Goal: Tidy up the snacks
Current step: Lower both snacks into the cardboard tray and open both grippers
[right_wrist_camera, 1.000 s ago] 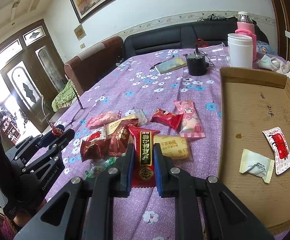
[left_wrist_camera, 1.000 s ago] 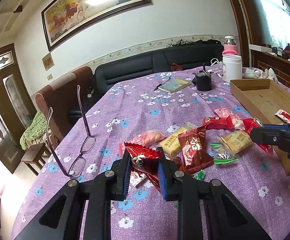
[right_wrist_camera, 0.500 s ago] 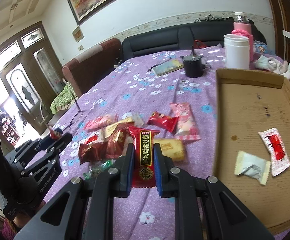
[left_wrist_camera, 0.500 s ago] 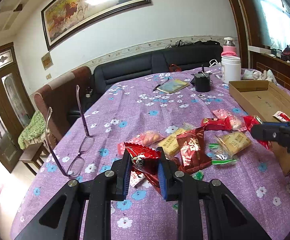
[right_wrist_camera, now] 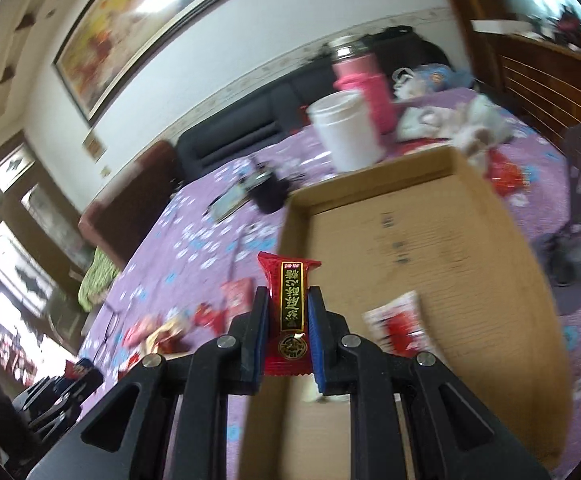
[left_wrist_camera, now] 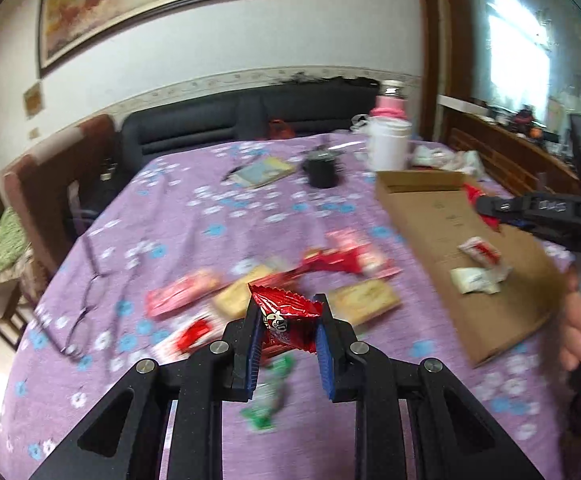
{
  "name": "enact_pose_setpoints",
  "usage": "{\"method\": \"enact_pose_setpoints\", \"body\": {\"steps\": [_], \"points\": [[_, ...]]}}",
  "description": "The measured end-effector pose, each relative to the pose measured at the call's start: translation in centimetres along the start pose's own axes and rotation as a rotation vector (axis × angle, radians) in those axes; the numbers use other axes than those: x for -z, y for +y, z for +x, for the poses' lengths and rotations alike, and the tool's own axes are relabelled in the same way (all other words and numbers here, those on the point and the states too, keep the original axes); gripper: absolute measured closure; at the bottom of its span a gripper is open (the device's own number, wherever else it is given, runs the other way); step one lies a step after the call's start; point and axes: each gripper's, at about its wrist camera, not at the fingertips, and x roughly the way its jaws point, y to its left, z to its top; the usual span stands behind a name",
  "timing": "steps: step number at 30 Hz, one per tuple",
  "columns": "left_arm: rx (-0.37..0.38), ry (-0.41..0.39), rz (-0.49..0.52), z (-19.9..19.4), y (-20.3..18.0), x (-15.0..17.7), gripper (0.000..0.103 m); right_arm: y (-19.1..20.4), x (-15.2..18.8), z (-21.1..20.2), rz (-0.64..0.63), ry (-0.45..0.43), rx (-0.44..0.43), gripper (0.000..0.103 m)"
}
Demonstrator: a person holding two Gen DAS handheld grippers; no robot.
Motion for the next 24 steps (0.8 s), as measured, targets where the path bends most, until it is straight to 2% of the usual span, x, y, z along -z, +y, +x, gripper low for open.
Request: {"method": "enact_pose_setpoints", "body": {"steps": [2,6,10,14,19,24], "points": [[0.054,0.007,0.013,0.2,-1.9,-1.3,0.079,-1.4,-0.6,-0.4,0.028,-0.002,0.036,0.086],[0.189,0.076,0.037,2.4,-7.0,-3.5,0.079,-4.2,-1.2,-0.2,0.085,0.019,0.111,0.086],[0.274,0.148,0.054,5.7,-12.5,-4.4,0.079,-6.5,-1.4,0.3,0.137,0.061,0.157,0.086],[0.298,0.208,0.059,8.4,-15.8,-4.3,0.079,-8.1,-1.3,1.3,0.163,0.111,0.212,0.086],[0.319,0.255,0.06,10.3,-17.0,-3.3,0.079,-8.3,-0.7,1.9,0.162,0.146,0.234,0.086],[0.3,0.243,0.101,10.7,-17.5,-2.3,0.079,-8.1,-0.5,2.4,0.151,0.168,0.251,0.085]]}}
